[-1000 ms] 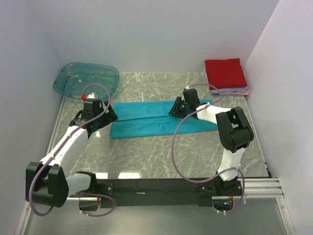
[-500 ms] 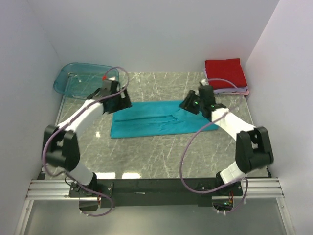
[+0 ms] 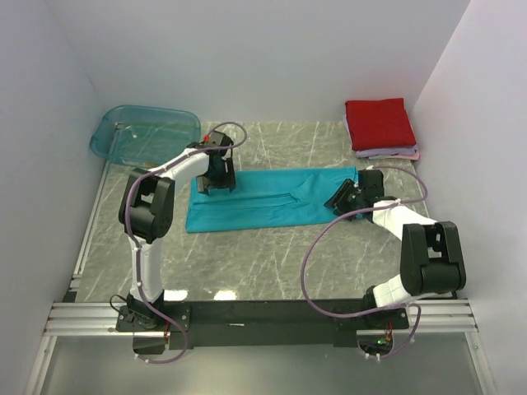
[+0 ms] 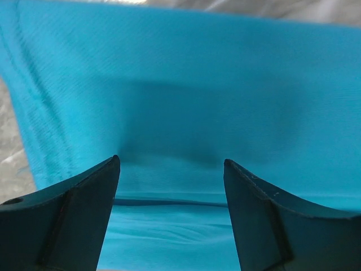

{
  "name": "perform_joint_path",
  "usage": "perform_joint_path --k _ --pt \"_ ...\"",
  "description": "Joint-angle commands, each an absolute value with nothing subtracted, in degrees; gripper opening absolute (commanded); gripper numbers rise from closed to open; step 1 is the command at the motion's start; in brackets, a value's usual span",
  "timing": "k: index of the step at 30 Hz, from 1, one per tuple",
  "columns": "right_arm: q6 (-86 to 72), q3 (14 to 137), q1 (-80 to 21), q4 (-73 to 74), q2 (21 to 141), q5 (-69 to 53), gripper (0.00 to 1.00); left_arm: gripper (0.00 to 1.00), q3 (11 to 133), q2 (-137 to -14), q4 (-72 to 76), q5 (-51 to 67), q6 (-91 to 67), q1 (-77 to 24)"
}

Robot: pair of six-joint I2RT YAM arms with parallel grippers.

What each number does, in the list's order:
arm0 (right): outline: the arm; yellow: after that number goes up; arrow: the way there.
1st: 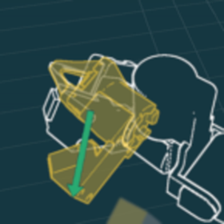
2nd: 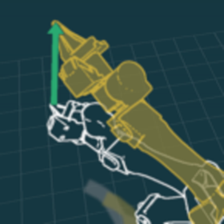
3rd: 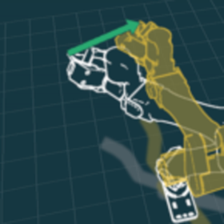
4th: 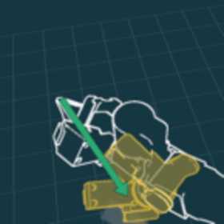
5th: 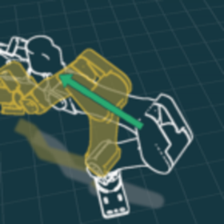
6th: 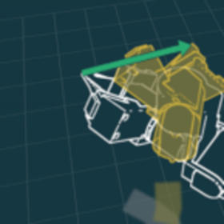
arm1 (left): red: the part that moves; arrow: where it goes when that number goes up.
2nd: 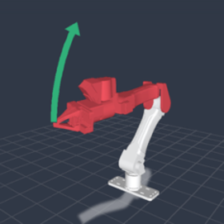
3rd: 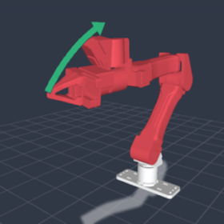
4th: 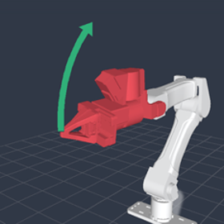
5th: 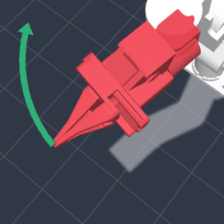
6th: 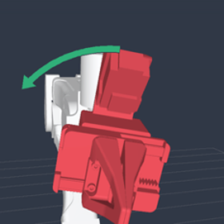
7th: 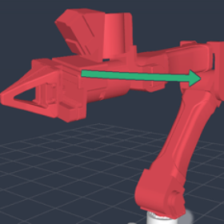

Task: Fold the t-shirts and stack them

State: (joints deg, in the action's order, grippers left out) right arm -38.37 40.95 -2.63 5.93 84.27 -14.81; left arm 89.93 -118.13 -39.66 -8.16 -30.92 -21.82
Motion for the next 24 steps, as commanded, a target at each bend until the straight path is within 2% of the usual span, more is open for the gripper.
perform_joint_path --k 1,7,12,17,24 --pt "-38.7 42.7 -1.8 3.8 87.8 -15.8 0.53 0.79 91.1 -118.6 -43.8 -11.6 -31.6 -22.1" --pt "-36.1 48.0 -1.8 6.2 94.9 -15.3 0.52 0.79 86.3 -120.0 -46.8 -8.6 -33.6 -22.1" --pt "-35.1 54.7 -2.6 8.5 101.2 -17.1 0.52 0.77 75.4 -113.8 -46.2 -4.0 -35.5 -22.8" --pt "-33.2 69.9 -4.7 14.6 111.4 -19.0 0.53 0.77 63.9 -107.2 -42.1 9.0 -38.1 -23.5" --pt "-32.7 93.5 -7.8 22.7 125.1 -19.8 0.53 0.80 55.6 -104.9 -33.3 26.2 -46.6 -26.7"
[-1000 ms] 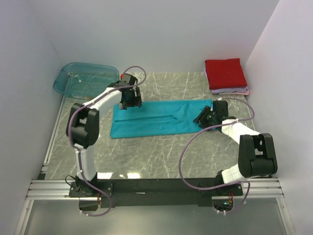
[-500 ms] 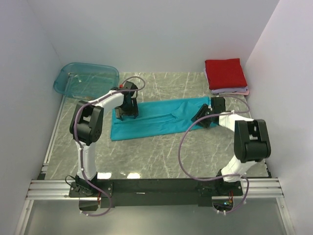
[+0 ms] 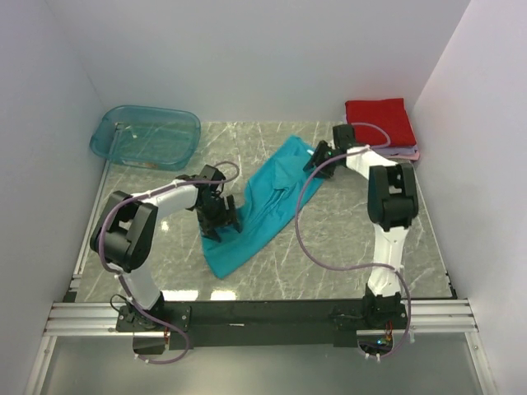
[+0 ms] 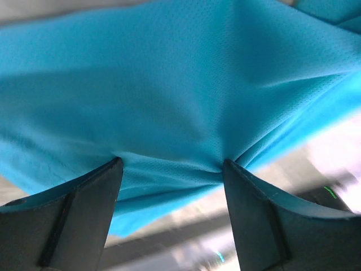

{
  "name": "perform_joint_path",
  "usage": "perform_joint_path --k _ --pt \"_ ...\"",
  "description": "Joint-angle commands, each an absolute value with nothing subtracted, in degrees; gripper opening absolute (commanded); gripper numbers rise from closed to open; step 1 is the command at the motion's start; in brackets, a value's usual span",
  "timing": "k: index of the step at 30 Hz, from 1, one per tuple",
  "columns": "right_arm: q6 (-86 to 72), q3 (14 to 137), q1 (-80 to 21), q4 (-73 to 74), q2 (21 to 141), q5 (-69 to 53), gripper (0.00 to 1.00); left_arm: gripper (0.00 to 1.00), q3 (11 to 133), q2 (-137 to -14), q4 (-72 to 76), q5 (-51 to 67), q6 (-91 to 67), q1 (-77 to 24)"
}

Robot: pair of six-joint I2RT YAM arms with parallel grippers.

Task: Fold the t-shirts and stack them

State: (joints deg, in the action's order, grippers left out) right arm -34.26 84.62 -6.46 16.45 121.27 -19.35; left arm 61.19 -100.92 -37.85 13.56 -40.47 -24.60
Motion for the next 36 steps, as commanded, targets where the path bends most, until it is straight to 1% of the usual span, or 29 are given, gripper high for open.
perform_joint_path --k 1,4,12,14,17,19,20,23,28,30,32,33,34,35,36 --pt "-32.6 95.9 -8.0 23.6 128.3 -20.0 0.53 0.80 54.9 -104.9 -32.0 27.4 -48.1 -26.7" --pt "-32.8 103.2 -8.6 25.4 133.0 -20.7 0.53 0.80 54.5 -104.5 -28.0 30.8 -54.4 -26.8" --pt "-33.0 120.0 -8.2 27.5 142.6 -22.1 0.53 0.80 65.6 -108.7 -24.3 31.9 -67.5 -27.1" --pt "-32.8 121.1 -7.9 26.6 142.9 -22.7 0.53 0.80 67.4 -109.7 -22.2 33.0 -69.8 -27.1" --pt "-31.1 120.2 -7.3 25.2 140.2 -22.5 0.53 0.81 67.3 -108.2 -22.7 31.1 -71.7 -27.1" --pt "-28.8 117.9 -7.2 24.6 136.5 -21.5 0.54 0.81 65.0 -105.9 -22.1 29.3 -74.2 -27.1" --pt "-28.1 116.6 -7.4 24.5 135.0 -21.1 0.55 0.81 61.7 -103.3 -20.8 28.9 -76.4 -27.1" --pt "-26.5 109.4 -7.5 22.7 127.7 -20.6 0.57 0.83 54.7 -97.5 -18.9 27.8 -80.2 -27.3" --pt "-23.7 93.1 -9.9 19.4 112.4 -18.8 0.57 0.83 43.8 -86.4 -17.5 25.0 -84.0 -27.6" --pt "-21.5 87.1 -13.3 19.6 106.7 -17.9 0.57 0.85 42.8 -83.1 -19.2 23.0 -83.4 -27.6" --pt "-19.6 83.7 -18.2 20.5 103.5 -17.2 0.56 0.86 43.9 -78.6 -22.2 18.2 -80.6 -27.4" --pt "-18.5 80.0 -19.9 20.4 100.5 -16.6 0.54 0.87 44.7 -77.2 -24.0 15.8 -79.5 -27.3" --pt "-17.9 78.2 -22.1 20.1 99.1 -16.4 0.53 0.88 46.6 -74.8 -28.0 13.1 -78.3 -27.1" --pt "-17.5 76.7 -24.1 20.0 97.9 -15.9 0.52 0.88 47.4 -73.6 -29.8 7.3 -76.0 -26.7" --pt "-16.7 74.3 -28.3 20.0 96.2 -14.3 0.50 0.88 48.2 -72.4 -31.6 4.9 -74.8 -26.2"
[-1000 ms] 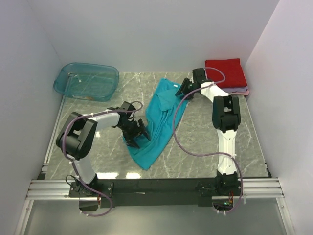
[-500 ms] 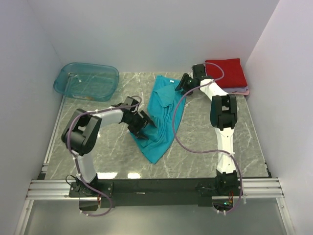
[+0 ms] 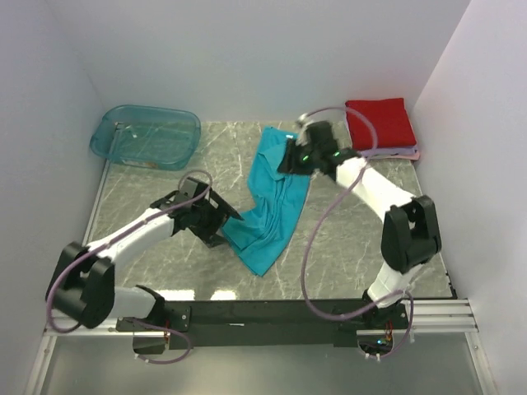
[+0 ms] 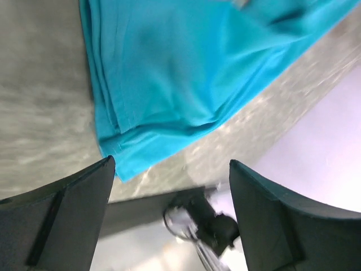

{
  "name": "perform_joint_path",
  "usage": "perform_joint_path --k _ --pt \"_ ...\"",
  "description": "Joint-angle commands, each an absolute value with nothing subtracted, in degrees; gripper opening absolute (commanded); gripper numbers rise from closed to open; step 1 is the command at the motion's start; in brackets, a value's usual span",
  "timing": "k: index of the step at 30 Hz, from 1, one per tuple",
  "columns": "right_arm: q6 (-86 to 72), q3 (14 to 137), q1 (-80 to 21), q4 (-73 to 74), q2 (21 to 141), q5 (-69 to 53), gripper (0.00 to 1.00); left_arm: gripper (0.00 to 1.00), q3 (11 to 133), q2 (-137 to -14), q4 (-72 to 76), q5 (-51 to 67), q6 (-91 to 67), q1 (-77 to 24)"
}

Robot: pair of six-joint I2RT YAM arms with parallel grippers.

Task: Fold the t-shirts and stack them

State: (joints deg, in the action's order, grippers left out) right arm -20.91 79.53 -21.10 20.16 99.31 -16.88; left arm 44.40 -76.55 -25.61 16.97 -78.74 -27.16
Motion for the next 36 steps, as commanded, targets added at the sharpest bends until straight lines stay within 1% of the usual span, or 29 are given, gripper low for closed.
perform_joint_path --k 1,2,3,5,7,8,9,11,15,20,24,29,36 --pt "-16.0 73.6 -30.4 20.0 95.7 -13.5 0.49 0.88 49.2 -70.4 -34.2 2.6 -73.4 -24.2" --pt "-15.4 73.3 -32.5 20.3 95.5 -12.4 0.48 0.89 49.5 -69.4 -35.6 0.2 -70.5 -22.9" --pt "-13.9 73.3 -36.9 20.9 95.9 -11.4 0.48 0.89 49.7 -68.4 -36.5 -2.6 -68.7 -21.2" --pt "-11.1 75.0 -40.8 22.7 97.3 -8.4 0.46 0.89 49.9 -65.8 -37.9 -7.3 -62.6 -16.1" --pt "-9.5 76.9 -45.8 23.7 100.4 -5.6 0.45 0.89 50.6 -64.5 -38.0 -9.7 -57.8 -12.3" --pt "-8.8 78.8 -46.9 24.1 101.7 -5.0 0.45 0.89 51.1 -64.4 -38.1 -11.5 -53.5 -11.7" --pt "-7.5 79.8 -48.0 24.5 104.2 -4.4 0.44 0.89 51.4 -64.3 -37.9 -14.6 -51.6 -11.3" --pt "-5.4 82.9 -51.0 25.3 106.9 -2.4 0.43 0.90 51.4 -63.6 -36.8 -17.1 -47.0 -10.8" --pt "-2.3 87.6 -54.9 28.3 114.1 -0.1 0.39 0.90 49.6 -61.6 -33.0 -20.2 -42.1 -10.4" --pt "-0.6 89.6 -57.2 29.1 118.1 2.5 0.36 0.90 46.5 -60.2 -29.6 -23.5 -38.6 -10.2" --pt "1.8 90.5 -58.3 31.9 120.7 1.4 0.35 0.90 45.3 -60.0 -27.6 -23.3 -38.4 -10.1" --pt "6.8 91.6 -58.7 39.5 122.2 -8.2 0.34 0.90 45.7 -60.6 -27.7 -23.4 -38.1 -9.8" --pt "10.6 86.1 -61.4 45.9 117.1 -15.4 0.35 0.90 45.4 -60.7 -27.3 -21.9 -38.1 -9.4"
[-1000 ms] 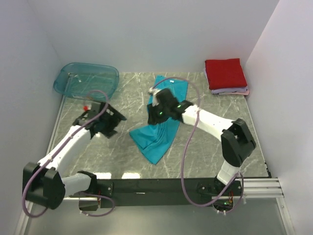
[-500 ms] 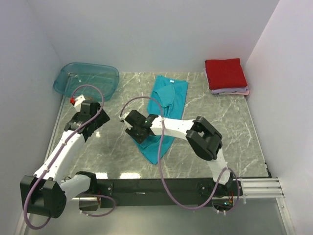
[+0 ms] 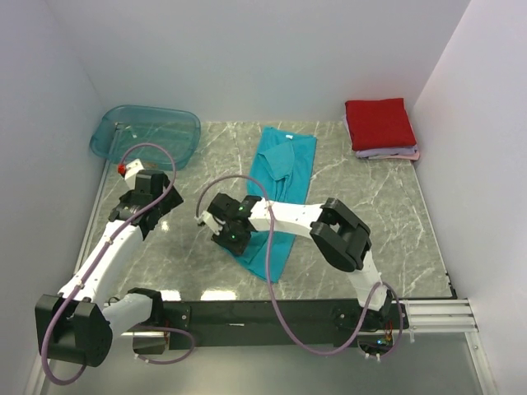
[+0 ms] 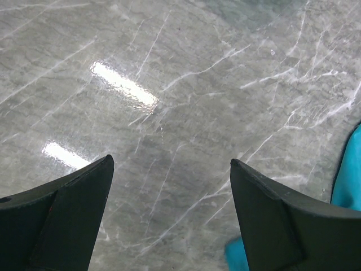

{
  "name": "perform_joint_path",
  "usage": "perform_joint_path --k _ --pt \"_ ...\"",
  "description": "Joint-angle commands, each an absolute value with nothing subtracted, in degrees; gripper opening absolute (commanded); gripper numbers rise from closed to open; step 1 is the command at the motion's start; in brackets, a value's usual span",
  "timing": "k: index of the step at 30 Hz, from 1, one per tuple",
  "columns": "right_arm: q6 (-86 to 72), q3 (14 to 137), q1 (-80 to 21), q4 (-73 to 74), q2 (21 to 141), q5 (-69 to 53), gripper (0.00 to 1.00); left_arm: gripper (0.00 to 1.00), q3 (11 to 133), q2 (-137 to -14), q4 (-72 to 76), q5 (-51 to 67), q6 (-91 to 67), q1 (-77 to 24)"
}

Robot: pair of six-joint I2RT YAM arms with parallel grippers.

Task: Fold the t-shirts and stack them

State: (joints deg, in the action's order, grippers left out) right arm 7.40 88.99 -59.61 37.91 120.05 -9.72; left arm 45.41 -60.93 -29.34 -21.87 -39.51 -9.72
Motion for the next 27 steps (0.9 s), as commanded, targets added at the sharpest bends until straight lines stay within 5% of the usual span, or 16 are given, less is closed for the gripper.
perform_joint_path --k 1,16,27 --pt "11.0 85.5 -61.7 46.5 116.5 -16.0 0.35 0.90 45.4 -60.8 -27.2 -21.6 -38.1 -9.3" --pt "6.4 83.1 -64.3 48.4 103.3 -11.3 0.43 0.93 44.6 -62.1 -27.9 -12.1 -37.7 -9.7" --pt "-26.4 66.5 -58.8 49.3 86.1 6.8 0.53 0.94 46.5 -65.3 -41.9 -0.4 -41.7 -24.3"
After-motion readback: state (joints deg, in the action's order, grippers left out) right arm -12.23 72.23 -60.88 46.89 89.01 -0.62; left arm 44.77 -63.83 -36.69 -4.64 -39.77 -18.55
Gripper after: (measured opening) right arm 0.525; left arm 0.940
